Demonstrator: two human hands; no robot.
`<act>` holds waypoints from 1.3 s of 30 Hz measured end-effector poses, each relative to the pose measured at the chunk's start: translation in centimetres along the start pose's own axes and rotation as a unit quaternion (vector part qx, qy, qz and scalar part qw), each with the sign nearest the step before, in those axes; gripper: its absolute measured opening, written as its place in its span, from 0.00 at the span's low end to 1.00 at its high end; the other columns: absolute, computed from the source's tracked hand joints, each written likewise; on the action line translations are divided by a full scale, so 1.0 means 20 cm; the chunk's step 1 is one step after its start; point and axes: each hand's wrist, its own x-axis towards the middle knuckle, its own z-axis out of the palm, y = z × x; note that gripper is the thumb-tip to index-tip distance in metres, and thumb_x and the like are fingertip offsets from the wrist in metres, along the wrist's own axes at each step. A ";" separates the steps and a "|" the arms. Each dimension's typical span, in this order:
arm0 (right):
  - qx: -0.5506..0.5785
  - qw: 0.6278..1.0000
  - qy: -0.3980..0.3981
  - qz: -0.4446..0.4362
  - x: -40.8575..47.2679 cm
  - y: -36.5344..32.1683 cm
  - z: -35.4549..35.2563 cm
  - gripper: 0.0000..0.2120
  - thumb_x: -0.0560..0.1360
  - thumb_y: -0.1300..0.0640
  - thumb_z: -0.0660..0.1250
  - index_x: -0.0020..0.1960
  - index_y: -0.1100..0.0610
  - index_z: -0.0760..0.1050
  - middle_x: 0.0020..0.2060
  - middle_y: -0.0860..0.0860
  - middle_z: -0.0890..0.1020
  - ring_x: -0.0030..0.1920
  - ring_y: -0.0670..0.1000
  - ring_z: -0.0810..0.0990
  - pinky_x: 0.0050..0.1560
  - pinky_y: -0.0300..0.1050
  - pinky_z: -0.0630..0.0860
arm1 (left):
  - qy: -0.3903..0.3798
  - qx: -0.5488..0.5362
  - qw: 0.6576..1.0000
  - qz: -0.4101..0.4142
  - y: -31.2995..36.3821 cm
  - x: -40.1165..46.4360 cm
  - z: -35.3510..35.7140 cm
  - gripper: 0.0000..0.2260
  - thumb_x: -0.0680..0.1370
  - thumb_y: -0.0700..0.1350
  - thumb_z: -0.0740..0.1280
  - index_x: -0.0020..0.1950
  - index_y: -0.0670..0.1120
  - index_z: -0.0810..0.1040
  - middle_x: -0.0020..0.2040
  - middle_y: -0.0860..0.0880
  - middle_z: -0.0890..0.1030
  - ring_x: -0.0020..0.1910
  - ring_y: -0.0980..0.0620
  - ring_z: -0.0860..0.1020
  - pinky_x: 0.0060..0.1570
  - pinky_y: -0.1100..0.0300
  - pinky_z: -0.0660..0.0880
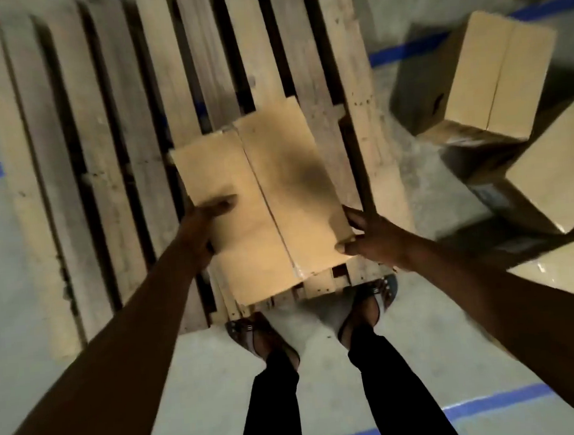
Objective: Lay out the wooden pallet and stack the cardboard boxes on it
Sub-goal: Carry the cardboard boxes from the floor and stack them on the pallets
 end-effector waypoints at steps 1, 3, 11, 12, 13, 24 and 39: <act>-0.014 1.000 0.002 0.004 0.10 0.10 0.05 0.42 0.74 0.55 0.77 0.83 0.50 0.61 0.76 0.49 0.74 0.74 0.52 0.73 0.76 0.56 0.70 | 0.001 0.028 0.999 0.016 -0.04 0.11 -0.03 0.27 0.74 0.42 0.77 0.73 0.42 0.77 0.62 0.46 0.84 0.54 0.52 0.84 0.44 0.58 0.83; -0.034 0.999 0.017 0.016 0.23 0.26 0.12 0.44 0.73 0.51 0.75 0.84 0.51 0.59 0.78 0.50 0.71 0.77 0.53 0.71 0.77 0.58 0.69 | 0.001 0.068 0.996 0.058 -0.07 0.24 -0.04 0.33 0.71 0.42 0.81 0.74 0.44 0.75 0.64 0.45 0.83 0.56 0.53 0.85 0.49 0.57 0.84; 0.002 0.997 0.048 0.061 0.45 0.31 0.12 0.42 0.76 0.61 0.75 0.84 0.47 0.58 0.80 0.50 0.67 0.78 0.54 0.68 0.75 0.53 0.70 | 0.043 0.207 0.977 0.039 -0.22 0.45 -0.05 0.30 0.70 0.50 0.83 0.67 0.46 0.75 0.60 0.42 0.81 0.60 0.41 0.80 0.63 0.44 0.79; 0.003 0.996 0.056 0.066 0.46 0.27 0.12 0.42 0.76 0.62 0.75 0.83 0.48 0.59 0.80 0.51 0.68 0.78 0.54 0.68 0.74 0.50 0.70 | 0.060 0.223 0.972 0.040 -0.22 0.45 -0.04 0.31 0.72 0.49 0.82 0.70 0.46 0.74 0.62 0.43 0.81 0.62 0.42 0.79 0.65 0.45 0.78; 0.011 0.995 0.068 0.069 0.46 0.22 0.10 0.42 0.76 0.62 0.75 0.84 0.48 0.59 0.79 0.51 0.68 0.78 0.54 0.68 0.73 0.49 0.69 | 0.078 0.218 0.972 0.039 -0.20 0.46 -0.03 0.34 0.72 0.49 0.82 0.74 0.46 0.72 0.64 0.45 0.79 0.65 0.43 0.78 0.66 0.46 0.77; 0.074 0.991 0.107 -0.026 0.73 -0.36 -0.04 0.28 0.78 0.60 0.74 0.73 0.45 0.71 0.65 0.47 0.79 0.68 0.53 0.76 0.71 0.54 0.73 | 0.087 0.126 0.980 0.125 0.08 0.61 0.02 0.16 0.71 0.49 0.81 0.56 0.55 0.81 0.59 0.57 0.84 0.65 0.54 0.79 0.71 0.40 0.74; 0.042 0.995 0.091 -0.025 0.76 -0.45 0.08 0.35 0.75 0.56 0.77 0.77 0.47 0.67 0.64 0.47 0.77 0.66 0.51 0.75 0.64 0.46 0.70 | 0.094 0.155 0.971 0.154 0.14 0.59 -0.07 0.15 0.75 0.44 0.79 0.58 0.51 0.80 0.60 0.57 0.81 0.60 0.63 0.76 0.55 0.62 0.72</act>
